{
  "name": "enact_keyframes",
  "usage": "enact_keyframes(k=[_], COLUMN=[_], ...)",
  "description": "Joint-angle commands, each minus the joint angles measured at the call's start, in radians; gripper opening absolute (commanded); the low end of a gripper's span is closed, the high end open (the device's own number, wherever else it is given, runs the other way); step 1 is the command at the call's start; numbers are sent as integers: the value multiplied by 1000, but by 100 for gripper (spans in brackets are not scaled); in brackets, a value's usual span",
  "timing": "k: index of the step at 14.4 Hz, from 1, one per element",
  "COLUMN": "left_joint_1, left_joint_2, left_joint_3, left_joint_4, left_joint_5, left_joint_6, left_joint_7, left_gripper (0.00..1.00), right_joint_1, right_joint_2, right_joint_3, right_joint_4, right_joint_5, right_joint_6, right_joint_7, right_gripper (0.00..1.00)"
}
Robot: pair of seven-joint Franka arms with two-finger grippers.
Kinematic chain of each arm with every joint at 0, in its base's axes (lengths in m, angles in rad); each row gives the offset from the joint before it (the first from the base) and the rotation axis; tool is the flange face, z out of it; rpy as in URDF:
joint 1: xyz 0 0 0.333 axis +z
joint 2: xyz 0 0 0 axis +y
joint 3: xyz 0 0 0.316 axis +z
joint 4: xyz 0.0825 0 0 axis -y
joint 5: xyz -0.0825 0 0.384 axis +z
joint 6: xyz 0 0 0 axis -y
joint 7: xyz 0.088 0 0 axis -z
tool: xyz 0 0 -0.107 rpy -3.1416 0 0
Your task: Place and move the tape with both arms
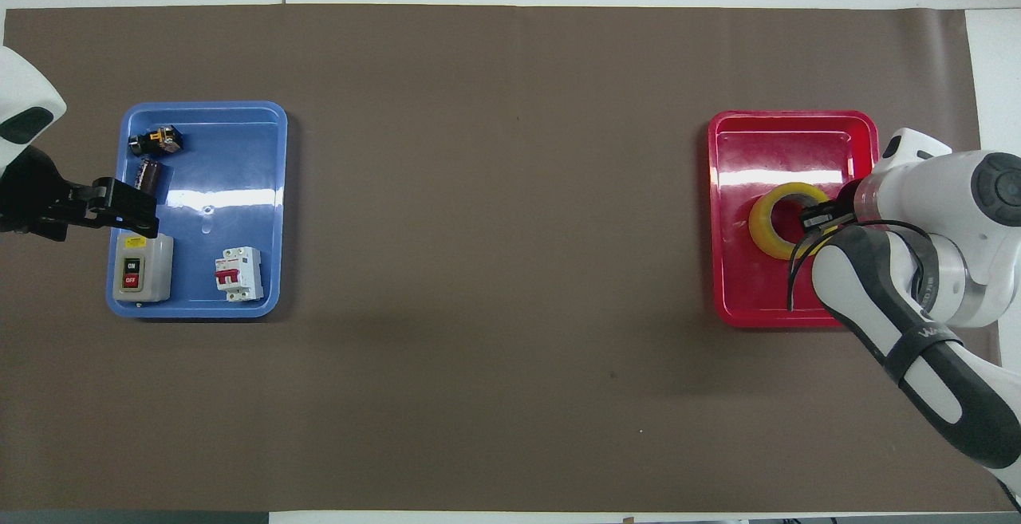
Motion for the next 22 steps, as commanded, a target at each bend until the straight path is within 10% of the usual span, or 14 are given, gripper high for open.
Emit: enact_keyframes(k=[1, 4, 6, 10, 17, 22], left_joint_1=[6, 6, 6, 6, 6, 6], left_joint_2=[-31, -31, -31, -31, -31, -31], left_joint_3=[2, 2, 2, 2, 2, 2], left_joint_4=[-37, -37, -37, -37, -37, -37], left_joint_5=[-12, -12, -12, -12, -12, -12], left_joint_6=[23, 21, 23, 23, 23, 21], left_joint_7=[7, 7, 7, 7, 7, 7], left_gripper=[100, 100, 100, 100, 100, 100], right_joint_1=[-24, -27, -29, -27, 7, 2], right_joint_2=[5, 5, 5, -38, -198, -144], right_joint_3=[11, 11, 11, 13, 39, 47], right_joint_4=[-6, -6, -3, 91, 424, 782], right_joint_5=[5, 5, 5, 17, 9, -54], right_joint_6=[28, 28, 17, -137, -741, -1062], right_joint_7=[-15, -21, -10, 11, 396, 429], right_gripper=[0, 6, 99, 100, 100, 100])
